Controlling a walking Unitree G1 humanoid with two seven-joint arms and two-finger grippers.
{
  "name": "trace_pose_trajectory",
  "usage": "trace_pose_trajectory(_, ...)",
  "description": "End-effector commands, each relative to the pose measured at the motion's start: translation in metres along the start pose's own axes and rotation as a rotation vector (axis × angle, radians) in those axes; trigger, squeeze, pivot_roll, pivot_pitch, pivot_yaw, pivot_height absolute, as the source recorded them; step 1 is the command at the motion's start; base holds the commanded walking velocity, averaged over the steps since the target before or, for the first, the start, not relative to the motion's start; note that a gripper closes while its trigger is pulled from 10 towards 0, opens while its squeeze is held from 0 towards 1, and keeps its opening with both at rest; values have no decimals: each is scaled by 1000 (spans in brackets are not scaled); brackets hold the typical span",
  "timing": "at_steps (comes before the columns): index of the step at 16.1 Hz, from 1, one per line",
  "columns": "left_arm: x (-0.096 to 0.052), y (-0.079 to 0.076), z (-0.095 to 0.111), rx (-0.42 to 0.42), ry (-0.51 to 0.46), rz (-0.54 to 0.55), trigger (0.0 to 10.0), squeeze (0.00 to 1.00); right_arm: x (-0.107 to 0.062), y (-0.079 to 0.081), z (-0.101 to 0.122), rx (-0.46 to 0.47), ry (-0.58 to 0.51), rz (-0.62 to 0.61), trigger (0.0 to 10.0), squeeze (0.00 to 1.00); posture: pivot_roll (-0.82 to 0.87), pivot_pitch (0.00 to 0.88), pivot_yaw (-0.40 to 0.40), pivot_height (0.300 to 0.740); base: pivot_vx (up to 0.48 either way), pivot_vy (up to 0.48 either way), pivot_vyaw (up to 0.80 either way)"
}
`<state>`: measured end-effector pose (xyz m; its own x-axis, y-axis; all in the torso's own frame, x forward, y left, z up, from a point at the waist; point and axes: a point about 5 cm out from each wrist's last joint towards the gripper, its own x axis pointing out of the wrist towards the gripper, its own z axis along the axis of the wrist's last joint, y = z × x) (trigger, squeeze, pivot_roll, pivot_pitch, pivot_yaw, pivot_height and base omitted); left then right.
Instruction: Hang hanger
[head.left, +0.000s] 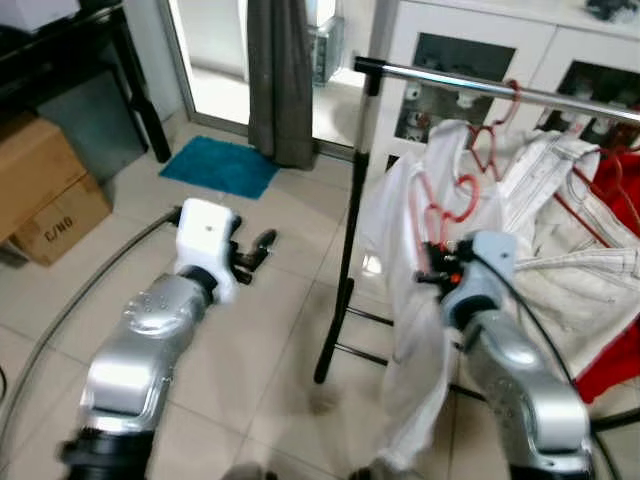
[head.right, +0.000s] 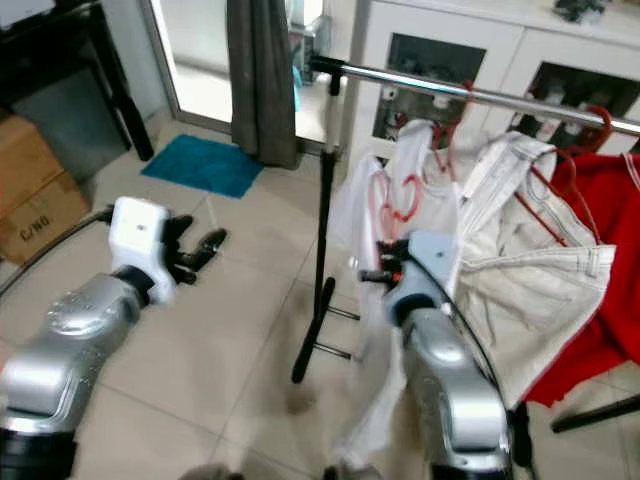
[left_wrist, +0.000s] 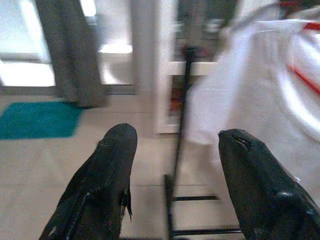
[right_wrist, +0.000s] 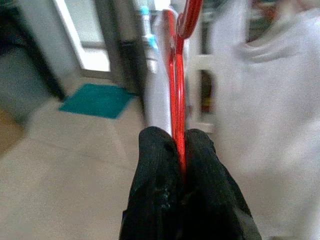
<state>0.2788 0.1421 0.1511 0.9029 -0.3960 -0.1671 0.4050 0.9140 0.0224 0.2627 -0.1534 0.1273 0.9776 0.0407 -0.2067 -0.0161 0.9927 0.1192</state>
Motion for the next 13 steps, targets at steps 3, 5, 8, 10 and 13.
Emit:
trace_pose_trajectory(3, -2, 3, 4, 34, -7, 3, 10000, 0, 4, -3, 17, -48, -82, -38, 10000, 0, -1, 79, -27, 740, 393, 0, 0)
trace_pose_trajectory(5, -1, 3, 4, 41, -5, -6, 10000, 0, 7, -7, 25, -56, -118, -91, 10000, 0, -1, 77, -25, 740, 392, 0, 0)
trace_pose_trajectory(8, -1, 1, 3, 55, 2, -28, 10000, 0, 9, -10, 38, -98, -156, -129, 10000, 0, -5, 74, -25, 740, 391, 0, 0)
trace_pose_trajectory(10, -1, 1, 3, 72, 10, -39, 10000, 0, 12, -11, 39, -81, -157, -136, 10000, 0, -3, 69, -29, 740, 394, 0, 0)
trace_pose_trajectory(13, 0, -2, 3, 117, 20, -98, 10000, 0, 17, -11, 46, -140, -177, -127, 10000, 0, 5, 61, -35, 740, 260, 0, 0)
